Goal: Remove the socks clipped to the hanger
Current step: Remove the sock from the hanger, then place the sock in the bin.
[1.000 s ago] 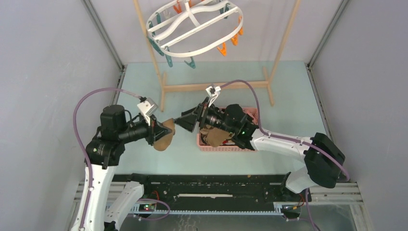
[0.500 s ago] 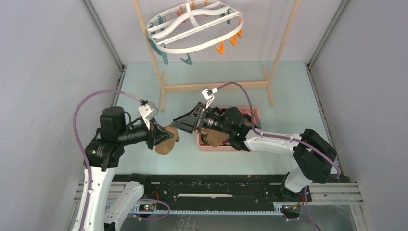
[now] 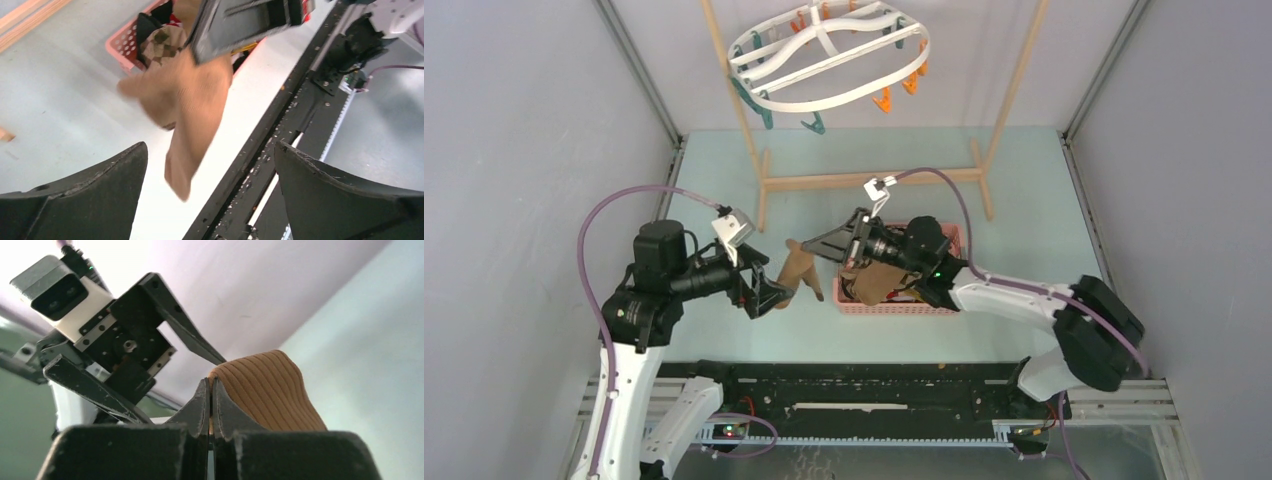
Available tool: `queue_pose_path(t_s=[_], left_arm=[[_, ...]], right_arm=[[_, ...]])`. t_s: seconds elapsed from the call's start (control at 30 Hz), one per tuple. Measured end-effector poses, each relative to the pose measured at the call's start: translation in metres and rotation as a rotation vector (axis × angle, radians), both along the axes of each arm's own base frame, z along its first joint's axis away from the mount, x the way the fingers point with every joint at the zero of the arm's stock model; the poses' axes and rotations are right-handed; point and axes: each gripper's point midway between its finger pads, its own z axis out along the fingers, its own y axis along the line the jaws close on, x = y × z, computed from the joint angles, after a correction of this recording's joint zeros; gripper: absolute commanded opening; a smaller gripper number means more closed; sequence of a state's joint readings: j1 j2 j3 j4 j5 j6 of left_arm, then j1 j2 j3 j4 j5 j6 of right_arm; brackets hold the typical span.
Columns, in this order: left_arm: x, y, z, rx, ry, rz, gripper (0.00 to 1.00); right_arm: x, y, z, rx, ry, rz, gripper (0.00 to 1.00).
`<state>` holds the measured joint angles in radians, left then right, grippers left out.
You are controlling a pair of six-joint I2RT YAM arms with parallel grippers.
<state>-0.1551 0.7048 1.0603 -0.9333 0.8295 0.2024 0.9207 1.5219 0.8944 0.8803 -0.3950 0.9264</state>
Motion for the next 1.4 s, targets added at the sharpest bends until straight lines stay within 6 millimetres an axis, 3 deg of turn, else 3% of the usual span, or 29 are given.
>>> queue_pose_path(t_s=[0.13,0.27,0.43,0.63,0.83,0.9,1.1,1.13,1.17,1.23,1.4], left_arm=[[0.013,0.012,-0.008,0.057,-0.003,0.085,1.0],[0.032,0.023,-0.022,0.123,0.038,0.168,1.0],[0.059,0.039,-0.043,0.174,0.13,0.281,1.0],[0.075,0.054,-0.044,0.173,0.143,0.389,1.0],[0.088,0.071,-0.041,0.177,0.128,0.483,1.0],[0.093,0.08,-0.041,0.169,0.124,0.523,1.0],[0.101,0.104,-0.054,0.159,0.148,0.621,1.0],[0.102,0.106,-0.057,0.158,0.149,0.625,1.0],[0.103,0.107,-0.062,0.16,0.156,0.629,1.0],[0.104,0.108,-0.072,0.168,0.176,0.634,1.0],[0.117,0.119,-0.083,0.198,0.177,0.68,1.0]], right_arm=[[0.026,-0.042,-0.012,-0.11,0.025,-0.163,0.0],[0.044,-0.102,-0.02,-0.186,0.028,-0.365,0.0],[0.057,-0.172,-0.065,-0.353,0.096,-0.631,0.0],[0.071,-0.212,-0.135,-0.621,0.192,-0.814,0.09],[0.086,-0.228,-0.209,-0.866,0.27,-0.893,0.11],[0.089,-0.229,-0.221,-0.897,0.279,-0.907,0.17],[0.087,-0.233,-0.212,-0.883,0.271,-0.936,0.67],[0.084,-0.234,-0.206,-0.871,0.269,-0.936,0.78],[0.081,-0.237,-0.196,-0.851,0.263,-0.939,0.96],[0.074,-0.248,-0.167,-0.781,0.244,-0.951,1.0],[0.063,-0.264,-0.121,-0.697,0.228,-0.96,1.0]])
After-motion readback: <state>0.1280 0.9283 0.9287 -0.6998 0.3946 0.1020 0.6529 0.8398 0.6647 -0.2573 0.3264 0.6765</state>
